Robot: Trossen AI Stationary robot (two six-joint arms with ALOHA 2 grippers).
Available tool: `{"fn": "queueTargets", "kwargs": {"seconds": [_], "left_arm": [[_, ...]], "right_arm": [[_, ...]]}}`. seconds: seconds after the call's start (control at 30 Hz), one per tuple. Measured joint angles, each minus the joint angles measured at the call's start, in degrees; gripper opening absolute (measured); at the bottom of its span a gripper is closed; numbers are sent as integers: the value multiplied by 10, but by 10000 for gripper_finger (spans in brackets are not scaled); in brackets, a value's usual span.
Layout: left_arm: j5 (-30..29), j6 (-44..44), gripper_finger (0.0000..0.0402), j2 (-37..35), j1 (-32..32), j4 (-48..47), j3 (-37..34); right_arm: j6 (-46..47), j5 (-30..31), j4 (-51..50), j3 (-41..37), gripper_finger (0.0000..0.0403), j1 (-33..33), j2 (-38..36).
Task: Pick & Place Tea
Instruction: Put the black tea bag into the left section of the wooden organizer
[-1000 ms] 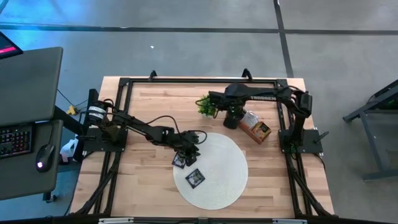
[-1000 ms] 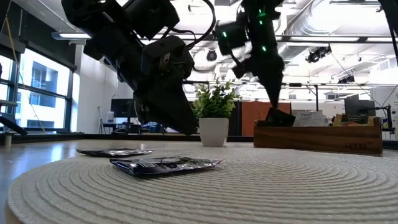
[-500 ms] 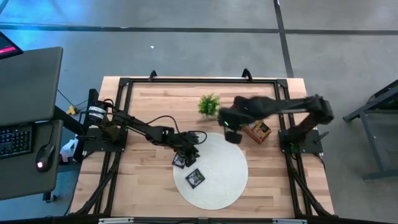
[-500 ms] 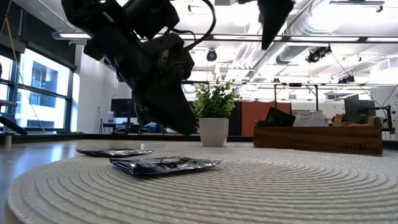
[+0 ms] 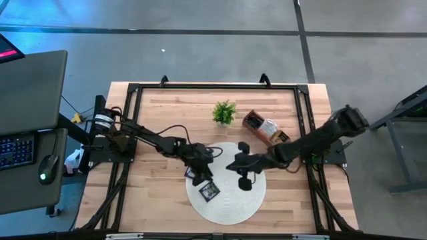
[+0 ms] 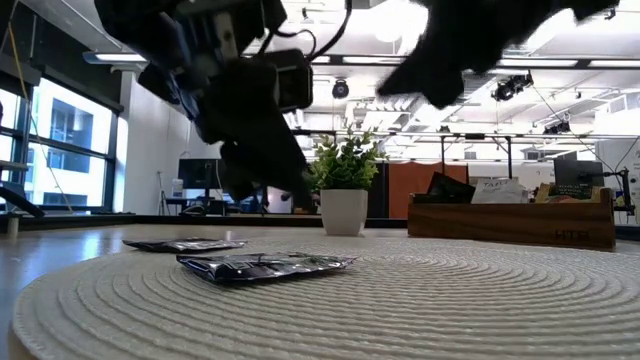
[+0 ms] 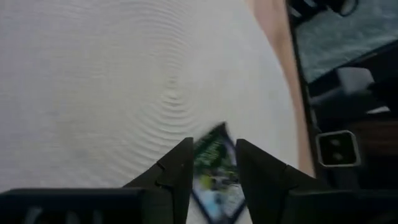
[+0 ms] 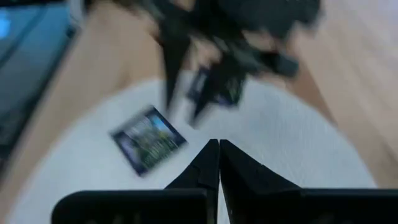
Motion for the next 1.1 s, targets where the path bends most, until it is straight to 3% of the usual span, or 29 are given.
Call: {"fn": "queueTargets", "kwargs": {"seconds": [0.2,0.3,0.57,0.73,0.93,1.1], "left_arm": [[59,-7,47,-37,-16,-10,7],[54,-20,8,-75,-17,-82,7],[-142,-37,4,-240,-33,-379,6],[-287,-66,5,-286,-81,-401,-24],[-338,-130,4,-273,-111,-399,-35],[-332,-137,4,-259,-114,-393,-35]], "right_arm": [[48,6,13,10,7,-5,86],[47,-4,17,35,7,-7,117],[76,-36,25,99,13,-8,191],[57,-75,19,136,44,-8,224],[111,-114,10,165,103,-5,261],[180,-86,0,171,136,9,291]]}}
